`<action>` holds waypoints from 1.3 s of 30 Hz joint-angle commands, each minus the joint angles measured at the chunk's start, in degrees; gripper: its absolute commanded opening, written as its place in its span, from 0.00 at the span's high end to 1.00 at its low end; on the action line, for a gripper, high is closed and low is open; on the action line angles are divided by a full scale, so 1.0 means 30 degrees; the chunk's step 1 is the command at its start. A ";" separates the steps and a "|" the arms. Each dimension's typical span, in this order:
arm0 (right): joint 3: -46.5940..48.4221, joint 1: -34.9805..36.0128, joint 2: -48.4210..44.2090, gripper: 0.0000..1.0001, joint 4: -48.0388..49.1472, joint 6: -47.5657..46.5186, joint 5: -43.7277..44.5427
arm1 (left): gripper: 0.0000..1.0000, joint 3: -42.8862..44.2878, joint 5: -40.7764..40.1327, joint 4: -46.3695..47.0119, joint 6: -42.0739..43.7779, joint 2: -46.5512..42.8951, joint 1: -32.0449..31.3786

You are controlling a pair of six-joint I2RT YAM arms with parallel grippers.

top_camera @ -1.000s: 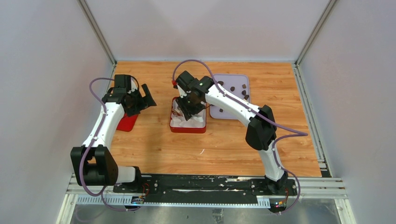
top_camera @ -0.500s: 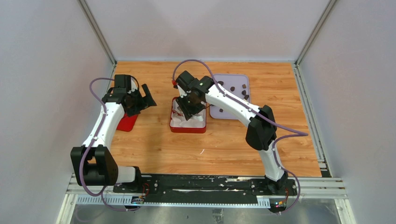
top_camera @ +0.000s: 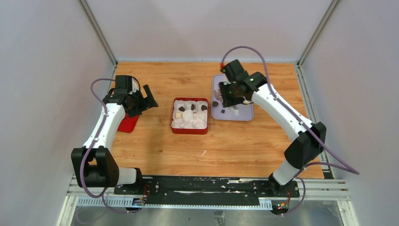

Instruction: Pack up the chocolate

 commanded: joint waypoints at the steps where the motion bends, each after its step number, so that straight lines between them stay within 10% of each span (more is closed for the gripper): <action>1: -0.3323 -0.3146 -0.1068 0.94 0.0339 0.1182 0.0836 | 0.00 0.0061 0.0458 0.0088 0.0337 0.0252 0.0087; 4: -0.4422 -0.4303 -0.1259 0.94 0.0413 0.1166 0.0941 | 0.00 0.0116 0.0629 0.0056 0.0432 0.0394 0.0087; 10: -0.4912 -0.5079 -0.0538 0.62 0.0480 0.1398 0.1287 | 0.00 0.0149 0.0639 0.0061 0.0449 0.0371 0.0099; 28: -0.3750 -0.5093 0.2375 0.56 0.1682 0.1439 0.0696 | 0.00 -0.0052 0.0339 -0.0044 0.0353 0.0012 0.0087; 35: -0.3738 -0.5139 0.2584 0.58 0.1732 0.1592 0.1499 | 0.00 -0.0100 0.0334 -0.0022 0.0337 0.0049 0.0087; 39: -0.3728 -0.5137 0.2235 0.94 0.1889 0.1690 0.1403 | 0.00 -0.0027 0.0352 -0.0019 0.0337 0.0121 0.0088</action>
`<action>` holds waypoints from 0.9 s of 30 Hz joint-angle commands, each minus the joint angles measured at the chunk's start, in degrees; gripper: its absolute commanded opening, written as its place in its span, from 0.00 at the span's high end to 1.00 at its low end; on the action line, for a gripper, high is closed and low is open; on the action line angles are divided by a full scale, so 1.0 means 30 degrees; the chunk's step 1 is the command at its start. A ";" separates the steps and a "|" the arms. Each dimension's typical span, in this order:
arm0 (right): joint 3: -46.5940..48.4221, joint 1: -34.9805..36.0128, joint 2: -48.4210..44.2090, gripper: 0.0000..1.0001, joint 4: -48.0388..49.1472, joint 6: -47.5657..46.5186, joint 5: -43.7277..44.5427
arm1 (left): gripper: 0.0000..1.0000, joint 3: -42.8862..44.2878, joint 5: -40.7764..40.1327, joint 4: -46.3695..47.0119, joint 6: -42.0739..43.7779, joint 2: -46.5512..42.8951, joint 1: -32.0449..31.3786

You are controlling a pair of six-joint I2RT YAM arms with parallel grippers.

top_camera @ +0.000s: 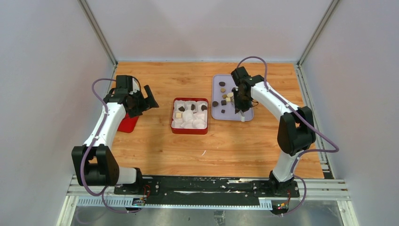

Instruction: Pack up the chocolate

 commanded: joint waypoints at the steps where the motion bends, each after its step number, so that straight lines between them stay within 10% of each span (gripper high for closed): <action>1: 0.0526 -0.0285 -0.0236 0.99 0.0091 0.0184 0.0360 | 0.00 -0.0006 0.0052 -0.0027 0.0119 -0.0191 0.0087; 17: 0.1484 0.2477 -0.4690 1.00 -0.1329 -0.1176 -0.2777 | 0.00 0.0368 0.0234 0.0129 -0.0012 0.0381 0.0090; 27: 0.4334 0.6985 -0.1336 1.00 -0.1659 -0.1708 -0.4475 | 0.00 0.0287 0.0658 0.0348 -0.0276 0.0490 0.0087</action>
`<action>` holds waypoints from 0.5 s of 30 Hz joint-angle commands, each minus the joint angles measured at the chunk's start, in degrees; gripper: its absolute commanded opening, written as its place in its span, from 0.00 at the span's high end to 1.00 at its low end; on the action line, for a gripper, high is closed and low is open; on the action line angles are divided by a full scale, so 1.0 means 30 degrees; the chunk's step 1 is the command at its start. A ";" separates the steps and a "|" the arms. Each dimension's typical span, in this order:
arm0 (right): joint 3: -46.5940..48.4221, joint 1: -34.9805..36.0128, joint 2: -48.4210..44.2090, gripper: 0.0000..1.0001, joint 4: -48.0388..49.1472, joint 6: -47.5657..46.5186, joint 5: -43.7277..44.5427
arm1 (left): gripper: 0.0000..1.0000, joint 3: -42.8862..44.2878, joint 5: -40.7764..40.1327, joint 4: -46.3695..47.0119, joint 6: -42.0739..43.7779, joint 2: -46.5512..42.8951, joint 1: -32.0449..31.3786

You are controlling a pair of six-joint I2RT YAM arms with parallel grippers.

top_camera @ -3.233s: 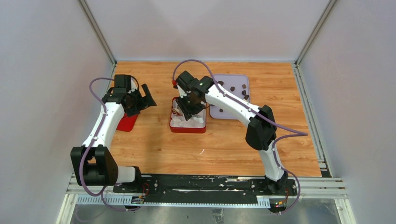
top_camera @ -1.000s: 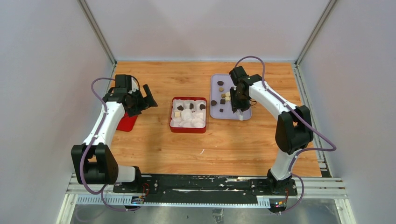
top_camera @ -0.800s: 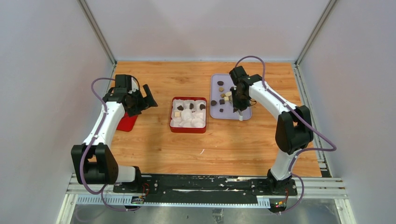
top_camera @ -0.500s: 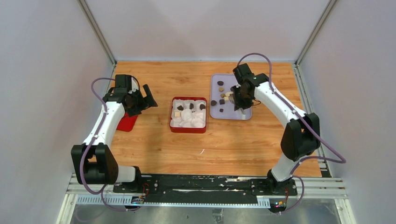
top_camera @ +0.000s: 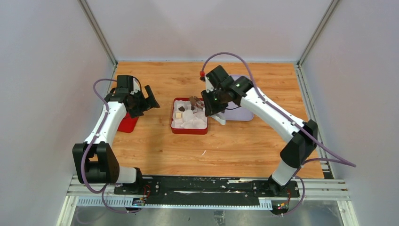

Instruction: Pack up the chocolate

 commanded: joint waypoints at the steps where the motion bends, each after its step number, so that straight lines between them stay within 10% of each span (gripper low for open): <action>1: 0.0741 0.1111 0.1934 1.00 -0.0578 -0.0512 -0.0934 | 0.00 0.0161 0.0267 0.0274 -0.0109 -0.0090 0.0087; 15: 0.1184 0.1447 0.4593 0.98 -0.0803 -0.1046 -0.1034 | 0.00 -0.0478 0.0235 0.0242 -0.0023 -0.0741 0.0087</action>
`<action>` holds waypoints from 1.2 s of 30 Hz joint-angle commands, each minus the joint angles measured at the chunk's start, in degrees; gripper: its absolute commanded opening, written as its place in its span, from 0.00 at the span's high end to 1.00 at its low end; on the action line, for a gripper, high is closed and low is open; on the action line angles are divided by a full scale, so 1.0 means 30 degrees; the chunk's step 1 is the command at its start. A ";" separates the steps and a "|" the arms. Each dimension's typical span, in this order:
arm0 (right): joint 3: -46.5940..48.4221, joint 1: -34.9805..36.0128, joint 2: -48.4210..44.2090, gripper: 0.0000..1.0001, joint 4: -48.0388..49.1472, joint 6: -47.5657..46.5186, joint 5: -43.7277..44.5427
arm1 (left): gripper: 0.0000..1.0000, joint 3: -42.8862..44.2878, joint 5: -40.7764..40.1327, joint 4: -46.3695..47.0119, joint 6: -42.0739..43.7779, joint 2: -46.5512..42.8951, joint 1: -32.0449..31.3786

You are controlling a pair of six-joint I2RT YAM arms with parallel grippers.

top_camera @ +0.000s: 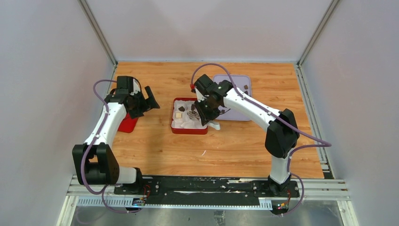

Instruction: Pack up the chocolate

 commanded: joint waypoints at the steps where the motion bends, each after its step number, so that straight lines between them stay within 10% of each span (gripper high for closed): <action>1: 0.0806 0.0249 0.0368 0.97 -0.0378 -0.0302 -0.0163 | 0.00 -0.0155 0.0156 0.0140 0.0030 -0.0487 0.0087; 19: 0.1741 0.0282 0.1119 0.56 -0.0256 -0.0158 0.0247 | 0.00 -0.0065 0.0075 0.0140 0.0126 -0.0380 0.0088; 36: -0.1077 -0.3811 -0.4639 1.00 -0.0450 0.1646 0.5149 | 0.00 -0.0016 0.0088 0.0102 0.0115 -0.0334 0.0091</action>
